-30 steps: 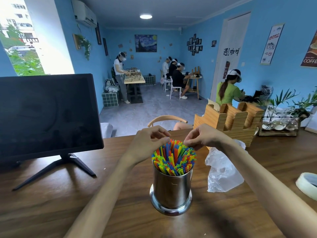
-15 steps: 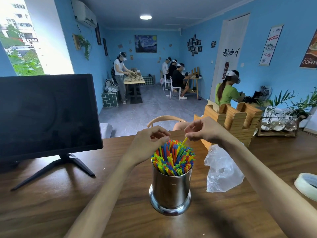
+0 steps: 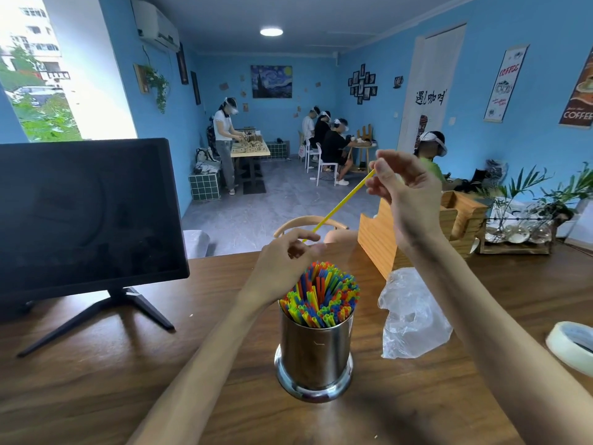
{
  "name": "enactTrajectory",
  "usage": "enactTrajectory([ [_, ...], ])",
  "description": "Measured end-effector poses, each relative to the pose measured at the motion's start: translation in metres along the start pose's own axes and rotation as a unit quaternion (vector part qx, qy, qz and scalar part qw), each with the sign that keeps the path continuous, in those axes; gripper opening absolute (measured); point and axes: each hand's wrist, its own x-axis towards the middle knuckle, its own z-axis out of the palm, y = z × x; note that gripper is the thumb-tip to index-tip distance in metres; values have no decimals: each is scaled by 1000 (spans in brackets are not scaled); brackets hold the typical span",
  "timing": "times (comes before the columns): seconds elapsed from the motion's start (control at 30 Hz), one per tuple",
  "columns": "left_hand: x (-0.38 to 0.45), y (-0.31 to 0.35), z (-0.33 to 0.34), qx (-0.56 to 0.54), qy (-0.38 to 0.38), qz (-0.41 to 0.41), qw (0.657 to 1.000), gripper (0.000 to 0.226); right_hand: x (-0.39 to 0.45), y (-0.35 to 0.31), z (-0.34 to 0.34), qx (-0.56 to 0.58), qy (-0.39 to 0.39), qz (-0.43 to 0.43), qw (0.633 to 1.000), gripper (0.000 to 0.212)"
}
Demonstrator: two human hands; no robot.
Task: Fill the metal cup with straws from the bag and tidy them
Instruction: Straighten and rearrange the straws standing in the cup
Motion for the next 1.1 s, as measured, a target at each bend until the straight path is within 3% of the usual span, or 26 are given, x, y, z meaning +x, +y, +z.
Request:
enactTrajectory([
  [0.1,4,10,-1,-176,43,-47,982,15,-5,9,-4,60,-49,81,994,17],
  [0.23,9,20,-14,-406,137,-88,899,21,-15,25,-15,35,-223,155,962,27],
  [0.3,10,24,-20,-449,155,-79,877,17,-20,33,-20,-27,-303,173,937,30],
  [0.4,9,27,-25,-388,181,-25,903,31,-24,43,-28,-145,-369,187,899,26],
  [0.57,3,22,-30,-138,160,86,974,81,-18,63,-41,-282,-293,151,901,10],
  [0.7,0,19,-24,-49,120,91,987,86,-20,73,-40,-360,-367,163,842,11],
  [0.87,-1,8,-22,29,86,93,991,89,-17,74,-39,-367,-376,158,836,15],
  [1.1,-1,-1,-21,38,23,80,996,88,-12,73,-34,-393,-397,153,816,15],
])
